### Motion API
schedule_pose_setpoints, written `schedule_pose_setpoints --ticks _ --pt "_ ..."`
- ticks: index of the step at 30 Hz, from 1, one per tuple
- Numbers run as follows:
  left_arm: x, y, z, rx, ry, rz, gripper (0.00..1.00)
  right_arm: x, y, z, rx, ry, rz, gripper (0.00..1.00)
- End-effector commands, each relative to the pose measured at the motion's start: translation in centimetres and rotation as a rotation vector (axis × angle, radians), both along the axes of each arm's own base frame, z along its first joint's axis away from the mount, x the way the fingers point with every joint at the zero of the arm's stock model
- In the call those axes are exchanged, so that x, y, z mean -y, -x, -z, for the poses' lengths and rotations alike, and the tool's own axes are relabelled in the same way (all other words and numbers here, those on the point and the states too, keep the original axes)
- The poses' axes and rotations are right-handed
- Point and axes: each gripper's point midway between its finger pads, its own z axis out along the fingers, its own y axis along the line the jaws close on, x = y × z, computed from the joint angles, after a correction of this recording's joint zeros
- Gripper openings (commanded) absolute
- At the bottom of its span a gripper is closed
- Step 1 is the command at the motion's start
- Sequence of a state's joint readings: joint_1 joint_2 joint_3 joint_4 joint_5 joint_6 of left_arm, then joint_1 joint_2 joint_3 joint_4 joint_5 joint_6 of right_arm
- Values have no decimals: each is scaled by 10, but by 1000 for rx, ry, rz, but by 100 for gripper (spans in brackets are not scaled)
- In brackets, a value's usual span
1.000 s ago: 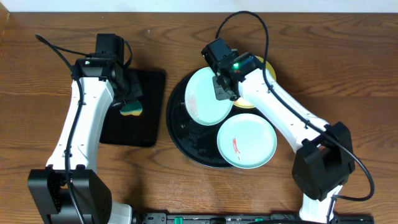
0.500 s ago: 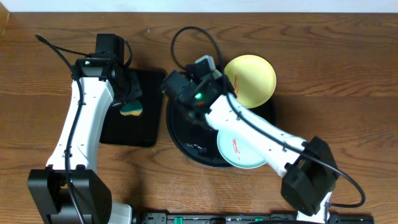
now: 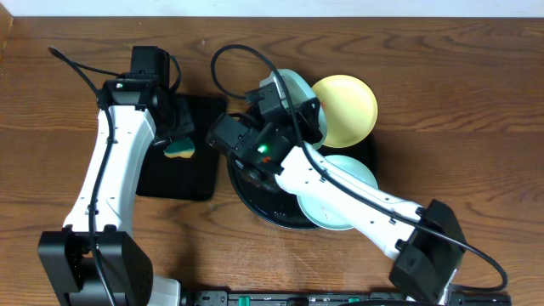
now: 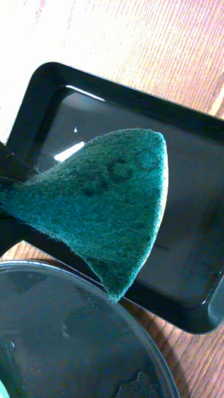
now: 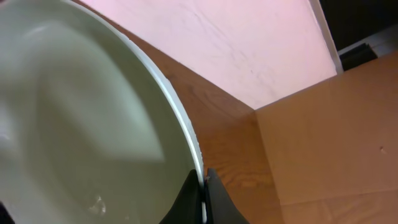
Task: Clean dirty plates on tray and stack at the side
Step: 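Lift the cleaned pale blue plate with right gripper and carry right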
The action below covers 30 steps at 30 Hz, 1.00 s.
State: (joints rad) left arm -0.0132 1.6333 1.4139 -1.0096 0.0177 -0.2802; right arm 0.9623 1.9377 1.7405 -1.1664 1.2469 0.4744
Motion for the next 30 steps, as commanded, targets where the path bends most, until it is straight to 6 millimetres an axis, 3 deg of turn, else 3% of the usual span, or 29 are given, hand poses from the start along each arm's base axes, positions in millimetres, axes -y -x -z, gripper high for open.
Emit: schedule_pose_setpoints --ticks 1,7,13,17,23,30 --pt "-1 1 5 -14 -6 12 8 4 1 -17 27 -109 16 1" --pt "-1 1 5 -14 -6 12 7 18 -1 -4 -48 -219 60 1" --pt "-1 1 5 -15 -2 13 7 32 -5 5 -254 -491 52 1" --pt "0 1 5 -15 -2 15 7 50 -10 2 -394 -701 20 1" --pt "0 1 5 -14 -2 16 7 107 -20 -10 -493 -976 29 1" --pt "0 1 5 -14 -3 16 8 225 -15 0 -447 -1066 338 1"
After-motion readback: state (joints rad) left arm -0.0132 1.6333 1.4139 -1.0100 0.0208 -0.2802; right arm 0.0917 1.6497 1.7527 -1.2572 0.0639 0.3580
